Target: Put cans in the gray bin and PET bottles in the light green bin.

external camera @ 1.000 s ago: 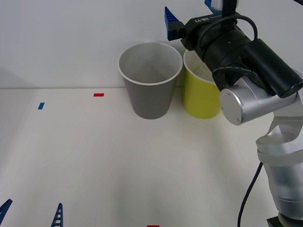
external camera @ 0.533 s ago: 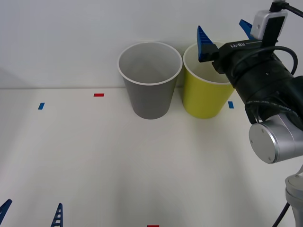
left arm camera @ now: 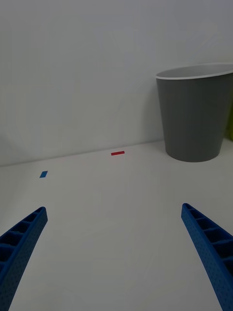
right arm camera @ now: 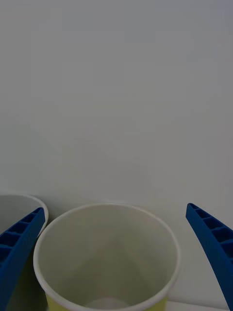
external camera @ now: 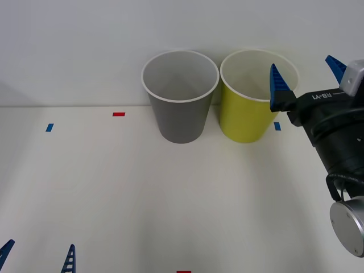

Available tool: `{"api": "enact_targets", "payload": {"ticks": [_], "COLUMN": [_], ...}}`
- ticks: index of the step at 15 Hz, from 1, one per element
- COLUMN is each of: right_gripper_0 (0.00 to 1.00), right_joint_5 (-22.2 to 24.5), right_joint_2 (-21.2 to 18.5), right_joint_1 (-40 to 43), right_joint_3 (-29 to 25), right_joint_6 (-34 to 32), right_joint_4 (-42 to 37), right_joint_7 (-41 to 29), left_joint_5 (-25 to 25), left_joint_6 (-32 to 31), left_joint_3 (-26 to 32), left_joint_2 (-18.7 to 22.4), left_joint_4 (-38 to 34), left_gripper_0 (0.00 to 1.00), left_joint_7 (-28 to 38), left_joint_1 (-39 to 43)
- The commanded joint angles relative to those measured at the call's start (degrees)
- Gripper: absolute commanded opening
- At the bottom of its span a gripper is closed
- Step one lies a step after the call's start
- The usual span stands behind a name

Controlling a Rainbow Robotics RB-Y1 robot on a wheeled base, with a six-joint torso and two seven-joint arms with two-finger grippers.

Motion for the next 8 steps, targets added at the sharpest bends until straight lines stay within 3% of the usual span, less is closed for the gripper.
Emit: {"api": "enact_targets", "payload": {"ticks": [1,8], "right_gripper_0": [1.0,1.0], "right_joint_5": [0.0,-0.7], "right_joint_2": [-0.3,-3.7], "right_joint_1": [6.5,23.3], "right_joint_3": [-1.1,-1.4], "right_joint_6": [-5.7,-21.1], "right_joint_4": [-1.6,-1.5], "right_joint_7": [-0.1,-1.4], "left_joint_5": [0.0,0.0], "left_joint_6": [0.0,0.0], "left_joint_3": [0.0,0.0], "left_joint_2": [0.0,0.0], "left_joint_4": [0.0,0.0], "left_gripper_0": [0.95,0.95], "left_joint_7": [0.0,0.0], "left_joint_1": [0.0,0.0]}}
